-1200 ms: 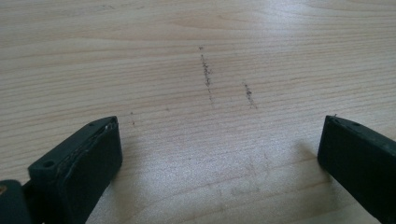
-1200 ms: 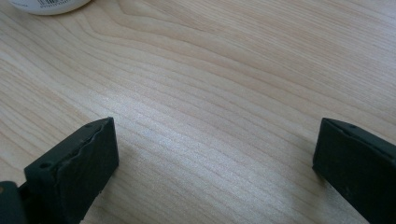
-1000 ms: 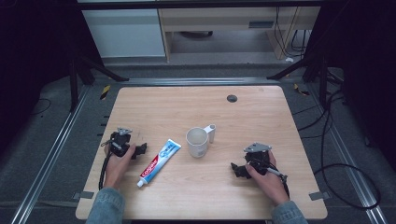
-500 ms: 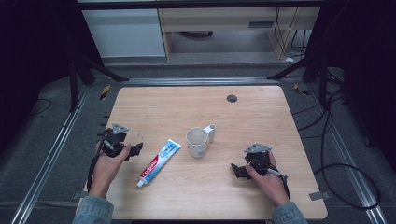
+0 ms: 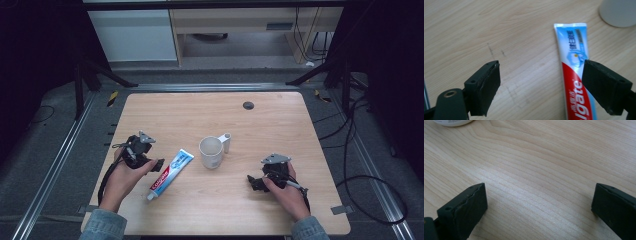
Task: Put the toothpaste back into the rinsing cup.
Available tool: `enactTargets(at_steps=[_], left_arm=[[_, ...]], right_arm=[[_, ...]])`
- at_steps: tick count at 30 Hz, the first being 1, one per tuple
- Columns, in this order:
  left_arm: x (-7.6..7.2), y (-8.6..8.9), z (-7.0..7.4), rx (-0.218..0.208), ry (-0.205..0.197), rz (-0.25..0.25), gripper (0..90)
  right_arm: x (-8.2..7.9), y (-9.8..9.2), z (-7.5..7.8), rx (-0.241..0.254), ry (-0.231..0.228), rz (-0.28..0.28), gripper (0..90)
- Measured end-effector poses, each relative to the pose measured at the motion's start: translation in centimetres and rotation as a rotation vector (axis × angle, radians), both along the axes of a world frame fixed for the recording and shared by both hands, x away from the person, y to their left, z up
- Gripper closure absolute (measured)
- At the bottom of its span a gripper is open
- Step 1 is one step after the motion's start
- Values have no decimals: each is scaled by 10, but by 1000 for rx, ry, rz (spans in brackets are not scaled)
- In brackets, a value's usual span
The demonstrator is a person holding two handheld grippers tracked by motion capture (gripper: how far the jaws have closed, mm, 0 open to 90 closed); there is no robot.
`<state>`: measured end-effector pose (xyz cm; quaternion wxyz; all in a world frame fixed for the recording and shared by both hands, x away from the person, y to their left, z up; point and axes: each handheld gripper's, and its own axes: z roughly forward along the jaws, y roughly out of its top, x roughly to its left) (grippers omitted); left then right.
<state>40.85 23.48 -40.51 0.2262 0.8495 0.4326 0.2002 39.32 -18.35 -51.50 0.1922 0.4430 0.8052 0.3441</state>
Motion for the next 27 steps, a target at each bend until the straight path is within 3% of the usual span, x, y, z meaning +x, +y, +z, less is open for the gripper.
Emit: enactTargets(at_steps=[8,9,10,12,14,15,18,23,27], left_arm=[[3,-19,11,30,94,-47,130],[5,-24,10,53,125,-58,121],[5,-24,10,53,125,-58,121],[9,-28,8,104,174,-59,122],[11,-29,7,121,191,-61,122],[14,-29,8,121,216,-65,122],[18,-29,8,107,239,-70,125],[24,-36,4,132,291,-83,129],[30,-43,9,163,330,-102,151]], right_arm=[[0,0,0,1,0,0,5],[0,0,0,0,0,0,5],[0,0,0,0,0,0,5],[0,0,0,3,1,-5,5],[1,1,0,1,-1,-14,5],[2,2,0,0,-1,-30,5],[2,3,0,-1,-1,-42,5],[3,4,0,1,0,-52,5],[3,4,0,0,-1,-52,5]])
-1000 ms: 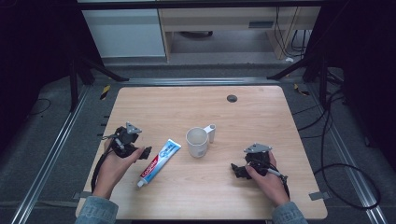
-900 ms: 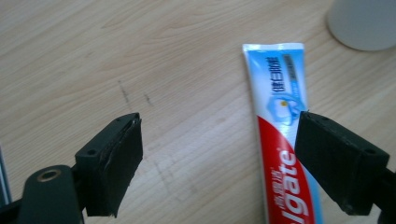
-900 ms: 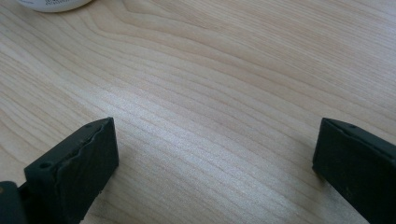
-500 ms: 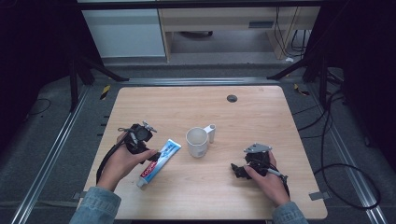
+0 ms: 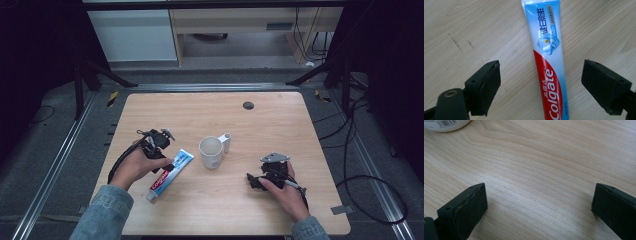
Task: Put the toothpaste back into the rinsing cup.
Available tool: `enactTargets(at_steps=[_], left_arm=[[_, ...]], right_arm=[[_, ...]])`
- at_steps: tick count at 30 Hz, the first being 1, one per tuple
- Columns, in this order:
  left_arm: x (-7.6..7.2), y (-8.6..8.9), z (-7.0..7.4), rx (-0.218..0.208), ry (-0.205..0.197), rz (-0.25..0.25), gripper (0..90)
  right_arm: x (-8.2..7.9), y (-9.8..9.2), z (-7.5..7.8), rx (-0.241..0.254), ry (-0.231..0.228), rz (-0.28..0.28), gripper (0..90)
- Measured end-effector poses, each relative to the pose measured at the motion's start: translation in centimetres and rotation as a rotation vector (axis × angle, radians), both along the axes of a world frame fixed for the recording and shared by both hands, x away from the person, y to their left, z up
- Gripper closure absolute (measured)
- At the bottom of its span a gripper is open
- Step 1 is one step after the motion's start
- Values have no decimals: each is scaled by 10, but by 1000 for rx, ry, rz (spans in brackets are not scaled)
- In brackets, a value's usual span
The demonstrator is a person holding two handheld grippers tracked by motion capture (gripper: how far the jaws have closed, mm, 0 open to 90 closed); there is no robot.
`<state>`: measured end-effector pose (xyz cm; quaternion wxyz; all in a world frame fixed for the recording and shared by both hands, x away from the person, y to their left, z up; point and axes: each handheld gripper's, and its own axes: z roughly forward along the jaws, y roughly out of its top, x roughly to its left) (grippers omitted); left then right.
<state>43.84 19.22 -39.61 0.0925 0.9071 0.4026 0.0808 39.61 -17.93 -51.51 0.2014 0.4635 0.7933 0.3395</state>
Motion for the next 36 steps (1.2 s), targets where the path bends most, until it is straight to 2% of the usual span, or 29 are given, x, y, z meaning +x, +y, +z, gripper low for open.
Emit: enactTargets(at_steps=[2,4,7,11,12,15,17,19,22,26,30,36], left_arm=[[2,-1,0,0,10,0,151],[7,-2,-2,0,46,-18,153],[14,-2,-8,9,92,-14,189],[19,-3,-15,12,110,0,203],[22,-7,-21,9,128,3,225],[23,-12,-27,6,143,4,249],[25,-18,-31,24,148,-2,274],[28,-22,-35,48,139,9,303],[36,-28,-42,45,145,33,334],[39,-32,-48,49,158,38,340],[43,-35,-57,76,172,54,331],[45,-37,-62,73,193,63,350]], right_arm=[[0,0,0,0,-1,0,5],[0,0,0,0,0,0,5],[0,0,0,0,0,1,5],[0,0,0,1,1,2,5],[0,0,0,0,0,2,5],[0,0,0,0,1,2,5],[0,0,0,0,0,2,5],[0,0,0,1,1,2,5],[0,0,0,1,2,2,5],[0,0,0,0,1,2,5],[0,0,0,0,1,1,5],[0,0,0,1,1,2,5]])
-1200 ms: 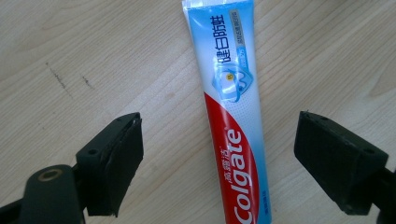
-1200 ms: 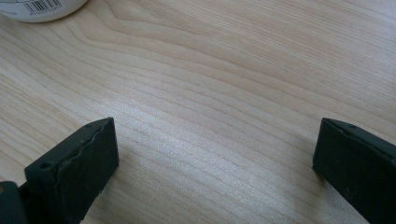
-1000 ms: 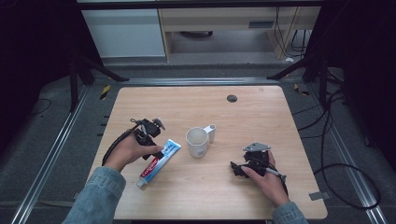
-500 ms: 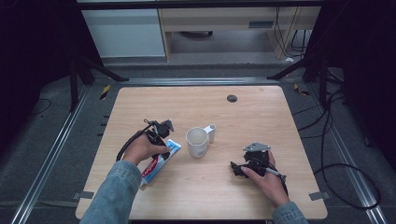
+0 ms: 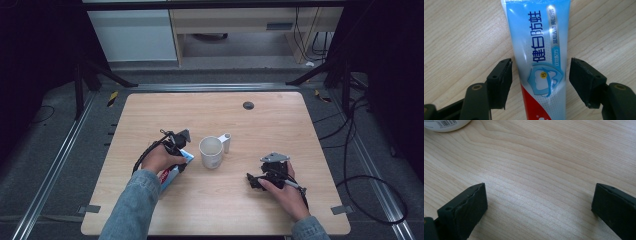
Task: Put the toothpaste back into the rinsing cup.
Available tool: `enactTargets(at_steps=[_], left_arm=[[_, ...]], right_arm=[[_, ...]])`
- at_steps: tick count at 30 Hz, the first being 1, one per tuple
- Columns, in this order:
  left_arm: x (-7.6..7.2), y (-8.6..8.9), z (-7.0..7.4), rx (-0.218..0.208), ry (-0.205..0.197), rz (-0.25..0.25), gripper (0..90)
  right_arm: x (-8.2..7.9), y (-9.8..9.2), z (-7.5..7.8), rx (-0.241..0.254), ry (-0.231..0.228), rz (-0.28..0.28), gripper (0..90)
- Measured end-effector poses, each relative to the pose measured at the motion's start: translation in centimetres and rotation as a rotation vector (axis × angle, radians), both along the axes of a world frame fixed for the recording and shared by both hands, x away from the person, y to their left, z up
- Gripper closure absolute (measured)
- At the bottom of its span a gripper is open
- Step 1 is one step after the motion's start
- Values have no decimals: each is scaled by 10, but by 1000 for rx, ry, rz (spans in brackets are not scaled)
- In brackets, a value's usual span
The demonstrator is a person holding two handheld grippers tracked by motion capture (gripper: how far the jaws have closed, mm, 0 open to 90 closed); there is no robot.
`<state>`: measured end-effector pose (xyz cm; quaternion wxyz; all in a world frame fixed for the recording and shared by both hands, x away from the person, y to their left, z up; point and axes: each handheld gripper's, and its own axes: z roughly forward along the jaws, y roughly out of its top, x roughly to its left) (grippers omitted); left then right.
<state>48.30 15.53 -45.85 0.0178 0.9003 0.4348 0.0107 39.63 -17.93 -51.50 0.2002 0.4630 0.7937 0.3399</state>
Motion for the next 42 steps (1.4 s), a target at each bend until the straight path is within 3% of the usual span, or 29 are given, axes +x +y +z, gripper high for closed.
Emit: enactTargets(at_steps=[14,25,33,34,36,42], left_arm=[[2,0,-5,-6,13,10,424],[0,-2,-7,5,3,-20,450],[-8,2,0,-40,-40,-30,610],[-8,4,2,-53,-52,-31,678],[-8,8,4,-58,-69,-24,691],[-12,10,7,-80,-68,-33,717]], right_arm=[[0,0,0,-2,-1,-1,5],[0,0,0,-1,-1,0,5],[0,0,0,-1,0,0,5],[0,0,0,0,0,0,5],[0,0,0,-1,0,1,5],[0,0,0,-1,0,1,5]])
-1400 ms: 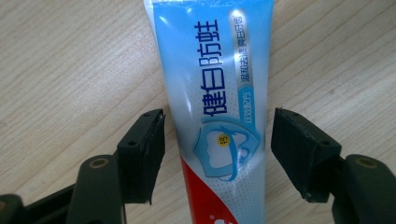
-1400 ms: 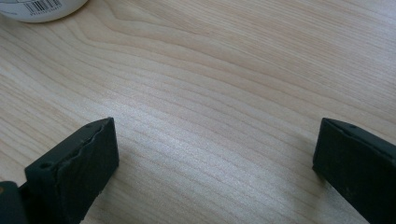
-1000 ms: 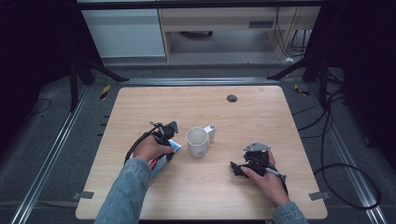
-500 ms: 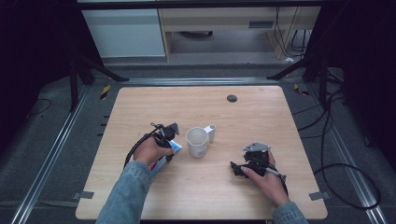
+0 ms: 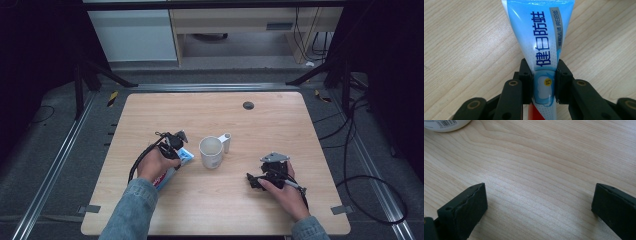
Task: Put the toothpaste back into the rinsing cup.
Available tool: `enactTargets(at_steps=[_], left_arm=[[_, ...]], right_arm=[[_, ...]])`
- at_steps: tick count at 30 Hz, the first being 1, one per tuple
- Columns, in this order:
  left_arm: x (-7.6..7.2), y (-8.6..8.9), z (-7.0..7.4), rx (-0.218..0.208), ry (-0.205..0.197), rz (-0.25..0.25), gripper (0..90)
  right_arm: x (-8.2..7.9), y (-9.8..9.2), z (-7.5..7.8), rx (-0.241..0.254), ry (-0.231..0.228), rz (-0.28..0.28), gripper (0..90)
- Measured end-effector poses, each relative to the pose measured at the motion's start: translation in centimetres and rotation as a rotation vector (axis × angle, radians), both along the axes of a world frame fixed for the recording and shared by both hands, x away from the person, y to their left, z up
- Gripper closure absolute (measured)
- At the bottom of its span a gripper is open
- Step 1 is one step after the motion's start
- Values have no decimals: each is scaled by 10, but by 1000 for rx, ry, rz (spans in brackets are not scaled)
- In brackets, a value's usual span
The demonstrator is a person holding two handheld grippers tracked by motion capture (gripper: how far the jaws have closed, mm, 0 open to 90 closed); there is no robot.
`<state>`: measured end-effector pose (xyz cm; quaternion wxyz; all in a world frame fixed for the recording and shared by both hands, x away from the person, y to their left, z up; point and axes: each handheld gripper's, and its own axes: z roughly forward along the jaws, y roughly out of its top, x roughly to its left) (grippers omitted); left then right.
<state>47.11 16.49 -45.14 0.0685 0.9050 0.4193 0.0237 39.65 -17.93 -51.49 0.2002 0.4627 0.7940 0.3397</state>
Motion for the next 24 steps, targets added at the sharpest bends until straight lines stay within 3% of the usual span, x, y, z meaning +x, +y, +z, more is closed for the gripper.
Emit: enactTargets(at_steps=[6,14,19,24], left_arm=[[-1,1,11,-34,-22,-3,724],[-5,10,34,-59,-94,20,729],[-5,13,52,-51,-135,13,729],[-6,13,65,-89,-179,15,729]], right_arm=[[-1,1,1,11,12,-4,5],[-1,0,1,11,11,-5,5],[0,0,1,10,10,-5,5],[0,1,1,10,11,-5,5]])
